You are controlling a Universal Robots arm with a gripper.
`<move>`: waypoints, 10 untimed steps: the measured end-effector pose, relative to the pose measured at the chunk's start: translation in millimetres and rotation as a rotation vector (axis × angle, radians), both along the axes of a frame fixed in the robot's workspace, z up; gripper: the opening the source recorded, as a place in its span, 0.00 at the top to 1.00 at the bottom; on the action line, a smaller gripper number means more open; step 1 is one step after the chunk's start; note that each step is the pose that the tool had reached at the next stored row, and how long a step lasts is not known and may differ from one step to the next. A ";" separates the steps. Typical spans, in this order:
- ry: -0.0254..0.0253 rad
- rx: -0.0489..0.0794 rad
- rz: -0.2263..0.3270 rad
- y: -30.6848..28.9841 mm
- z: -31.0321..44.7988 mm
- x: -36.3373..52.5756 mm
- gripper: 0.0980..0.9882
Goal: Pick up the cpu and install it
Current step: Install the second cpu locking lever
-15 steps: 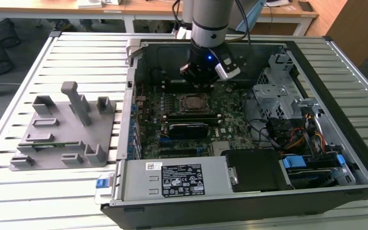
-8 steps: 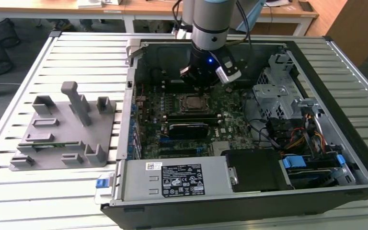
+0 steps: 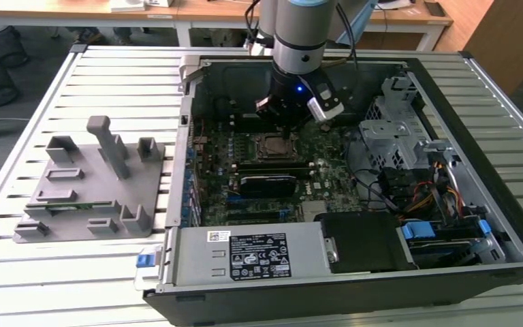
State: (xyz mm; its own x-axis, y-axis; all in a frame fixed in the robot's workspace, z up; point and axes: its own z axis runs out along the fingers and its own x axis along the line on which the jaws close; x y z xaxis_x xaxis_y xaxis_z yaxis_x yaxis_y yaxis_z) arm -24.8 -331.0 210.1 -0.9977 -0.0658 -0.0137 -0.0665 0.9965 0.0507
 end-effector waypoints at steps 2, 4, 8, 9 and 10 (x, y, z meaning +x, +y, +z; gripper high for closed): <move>0.0000 0.000 0.000 -0.2 0.0 0.0 0.99; 0.0002 0.000 0.000 -0.3 0.7 0.0 0.99; -0.0001 0.000 0.000 -0.3 10.1 0.0 0.99; 0.0000 0.000 0.000 -0.3 12.7 0.0 0.99; 0.0001 0.000 0.000 -0.3 14.6 0.0 0.99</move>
